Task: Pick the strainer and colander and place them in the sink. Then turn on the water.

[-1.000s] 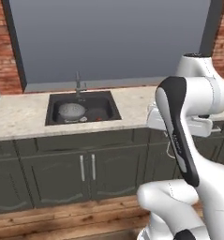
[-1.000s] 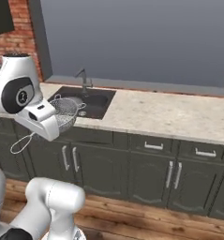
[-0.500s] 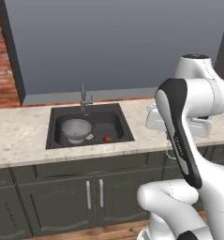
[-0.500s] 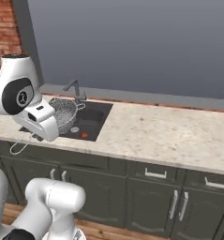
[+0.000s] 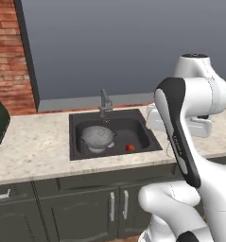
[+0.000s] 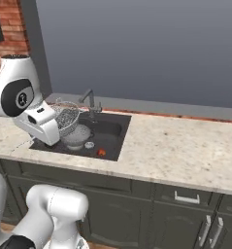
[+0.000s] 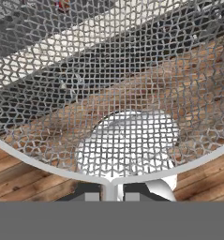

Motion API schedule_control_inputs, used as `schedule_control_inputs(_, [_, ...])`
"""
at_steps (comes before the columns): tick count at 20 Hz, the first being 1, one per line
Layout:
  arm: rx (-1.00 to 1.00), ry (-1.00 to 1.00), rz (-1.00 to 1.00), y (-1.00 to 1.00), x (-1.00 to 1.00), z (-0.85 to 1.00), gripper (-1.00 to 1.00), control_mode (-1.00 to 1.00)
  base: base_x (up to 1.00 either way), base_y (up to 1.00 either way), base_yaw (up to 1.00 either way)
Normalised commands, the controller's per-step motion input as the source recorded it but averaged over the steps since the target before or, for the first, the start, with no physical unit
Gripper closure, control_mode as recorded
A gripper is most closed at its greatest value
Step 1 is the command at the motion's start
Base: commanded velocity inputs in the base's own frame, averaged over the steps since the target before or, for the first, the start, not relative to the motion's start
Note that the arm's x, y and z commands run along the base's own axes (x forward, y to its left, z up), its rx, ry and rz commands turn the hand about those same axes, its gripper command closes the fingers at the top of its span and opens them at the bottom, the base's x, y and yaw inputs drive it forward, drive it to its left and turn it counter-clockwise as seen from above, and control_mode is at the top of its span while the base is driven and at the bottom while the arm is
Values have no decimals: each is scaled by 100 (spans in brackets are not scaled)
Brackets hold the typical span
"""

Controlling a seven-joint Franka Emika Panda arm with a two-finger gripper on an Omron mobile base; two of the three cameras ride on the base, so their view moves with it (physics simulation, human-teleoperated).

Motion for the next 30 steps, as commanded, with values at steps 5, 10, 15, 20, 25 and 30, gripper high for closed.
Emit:
schedule_control_inputs(5, [0, 0, 0, 0, 0, 0, 100, 100, 2, -80, 3])
schedule_control_inputs(10, [0, 0, 0, 0, 0, 0, 100, 100, 71, -6, 7])
schedule_control_inputs(15, [0, 0, 0, 0, 0, 0, 100, 100, 95, 64, -2])
schedule_control_inputs(20, [0, 0, 0, 0, 0, 0, 100, 100, 75, 15, -8])
schedule_control_inputs(25, [0, 0, 0, 0, 0, 0, 100, 100, 54, 20, -18])
schedule_control_inputs(30, [0, 0, 0, 0, 0, 0, 100, 100, 32, 90, -33])
